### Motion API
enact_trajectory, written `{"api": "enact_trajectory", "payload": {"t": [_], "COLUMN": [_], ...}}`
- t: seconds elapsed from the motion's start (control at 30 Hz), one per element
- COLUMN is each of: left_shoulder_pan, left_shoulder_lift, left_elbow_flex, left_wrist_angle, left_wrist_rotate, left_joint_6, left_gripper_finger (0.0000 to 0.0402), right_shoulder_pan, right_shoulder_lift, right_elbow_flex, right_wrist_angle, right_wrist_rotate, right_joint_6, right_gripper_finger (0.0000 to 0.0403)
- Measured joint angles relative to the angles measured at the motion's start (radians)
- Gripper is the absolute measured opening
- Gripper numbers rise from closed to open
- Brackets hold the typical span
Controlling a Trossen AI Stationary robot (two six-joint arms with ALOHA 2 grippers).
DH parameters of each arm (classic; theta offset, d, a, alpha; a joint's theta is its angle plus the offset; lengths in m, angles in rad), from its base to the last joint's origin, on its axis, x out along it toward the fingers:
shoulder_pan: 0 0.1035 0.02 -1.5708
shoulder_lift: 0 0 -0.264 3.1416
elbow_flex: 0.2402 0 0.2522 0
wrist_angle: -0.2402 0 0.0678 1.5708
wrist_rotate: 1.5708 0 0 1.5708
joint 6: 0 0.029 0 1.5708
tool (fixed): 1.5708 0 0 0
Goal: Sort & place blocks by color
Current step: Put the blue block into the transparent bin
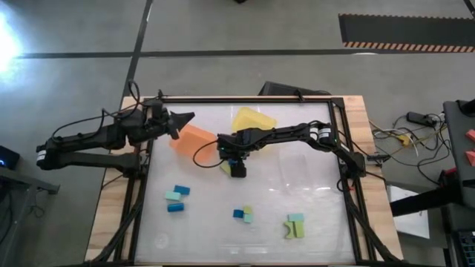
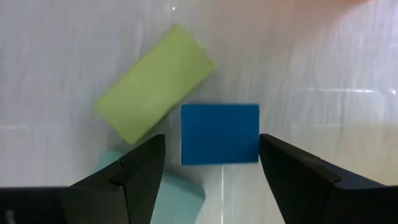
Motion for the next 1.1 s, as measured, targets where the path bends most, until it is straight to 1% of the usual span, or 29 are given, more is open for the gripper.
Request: {"api": "enact_trajectory", "payload": {"t": [0.2, 0.5, 0.6, 0.73, 0.9, 1.0, 1.1], "left_shoulder_pan": [0.000, 0.000, 0.000, 0.000, 0.000, 0.000, 0.000], "left_shoulder_lift": [0.008, 0.007, 0.008, 0.007, 0.009, 0.009, 0.011], "left_elbow_flex": [0.001, 0.000, 0.001, 0.000, 0.000, 0.000, 0.001], "left_wrist_angle": [0.000, 0.002, 0.000, 0.000, 0.000, 0.000, 0.000], "left_wrist_rotate": [0.000, 0.000, 0.000, 0.000, 0.000, 0.000, 0.000], "left_joint_6": [-0.002, -0.003, -0.003, -0.003, -0.003, -0.003, -0.003], "left_gripper_finger": [0.0000, 0.0000, 0.0000, 0.0000, 0.0000, 0.0000, 0.0000], "right_shoulder_pan": [0.000, 0.000, 0.000, 0.000, 0.000, 0.000, 0.000], "right_shoulder_lift": [0.000, 0.000, 0.000, -0.004, -0.027, -0.059, -0.095], "right_elbow_flex": [0.000, -0.002, -0.002, -0.001, 0.016, 0.043, 0.076], "right_wrist_angle": [0.019, 0.019, 0.019, 0.013, -0.014, -0.060, -0.126], "right_wrist_rotate": [-0.004, -0.006, -0.007, -0.006, -0.006, -0.006, -0.006], "right_joint_6": [-0.007, -0.006, -0.005, 0.003, 0.051, 0.099, 0.190], "right_gripper_finger": [0.0234, 0.0172, 0.0159, 0.0161, 0.0166, 0.0164, 0.0164]}}
